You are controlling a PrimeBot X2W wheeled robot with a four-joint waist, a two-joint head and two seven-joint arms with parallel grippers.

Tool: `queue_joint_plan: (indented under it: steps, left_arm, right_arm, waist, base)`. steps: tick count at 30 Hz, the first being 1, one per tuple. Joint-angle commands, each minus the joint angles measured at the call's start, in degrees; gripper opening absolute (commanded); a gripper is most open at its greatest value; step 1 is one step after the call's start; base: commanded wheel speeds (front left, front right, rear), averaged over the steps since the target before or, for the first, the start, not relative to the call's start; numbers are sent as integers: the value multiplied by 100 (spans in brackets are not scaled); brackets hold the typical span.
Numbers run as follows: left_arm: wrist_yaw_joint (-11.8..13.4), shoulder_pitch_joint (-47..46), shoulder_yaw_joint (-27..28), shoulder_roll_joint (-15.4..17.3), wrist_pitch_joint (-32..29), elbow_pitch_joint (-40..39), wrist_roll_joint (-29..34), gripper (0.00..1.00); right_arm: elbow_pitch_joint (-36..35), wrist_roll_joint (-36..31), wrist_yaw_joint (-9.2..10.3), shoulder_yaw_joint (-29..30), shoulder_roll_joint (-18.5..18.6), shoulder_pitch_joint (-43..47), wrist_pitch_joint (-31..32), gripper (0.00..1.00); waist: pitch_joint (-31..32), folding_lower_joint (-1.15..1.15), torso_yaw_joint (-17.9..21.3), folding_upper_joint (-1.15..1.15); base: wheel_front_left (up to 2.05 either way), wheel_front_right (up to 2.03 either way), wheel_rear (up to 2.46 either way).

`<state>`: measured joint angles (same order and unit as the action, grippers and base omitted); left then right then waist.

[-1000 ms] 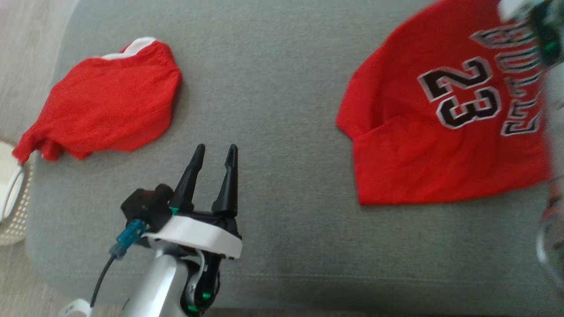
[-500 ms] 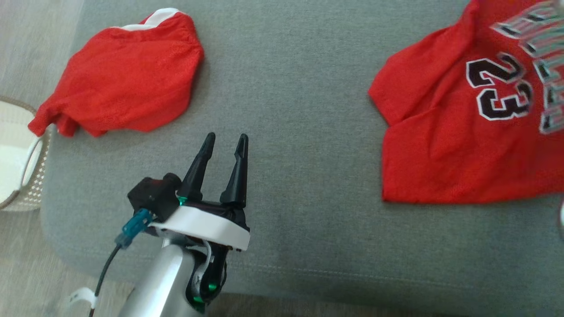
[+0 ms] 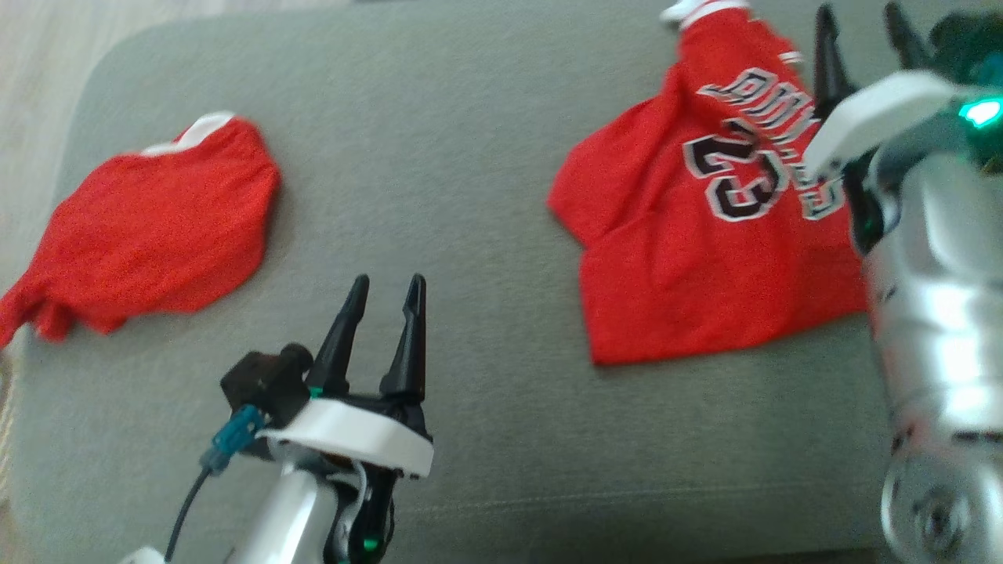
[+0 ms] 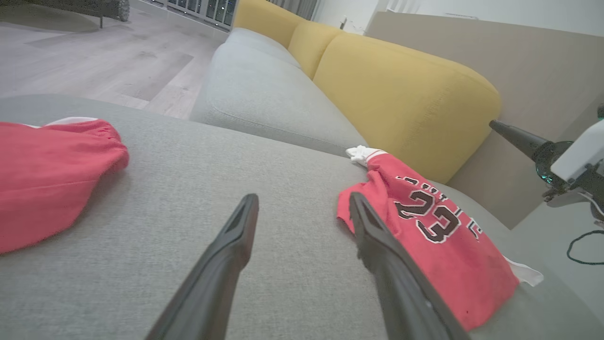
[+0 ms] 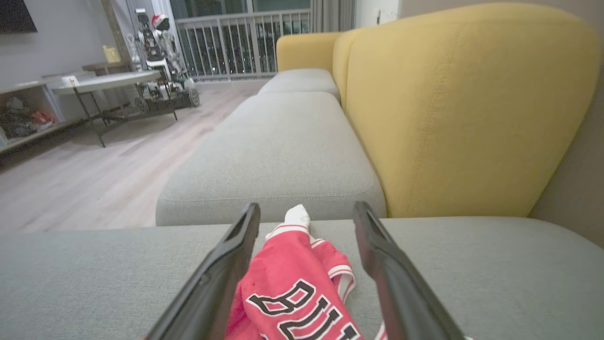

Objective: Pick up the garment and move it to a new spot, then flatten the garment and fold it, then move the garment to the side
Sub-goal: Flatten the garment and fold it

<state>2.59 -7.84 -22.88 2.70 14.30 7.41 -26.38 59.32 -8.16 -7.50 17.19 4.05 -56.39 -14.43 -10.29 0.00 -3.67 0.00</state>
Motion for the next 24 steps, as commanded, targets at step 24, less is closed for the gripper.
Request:
queue_joint_plan:
  steps: [24]
  left_arm:
    - [-338, -123, -751, 18, 70, 1471, -119, 100]
  right_arm:
    - [-5344, 2863, 1, -1194, -116, 4580, 458, 100]
  waist:
    - [556, 0, 1863, 0]
  base:
    - [0, 0, 0]
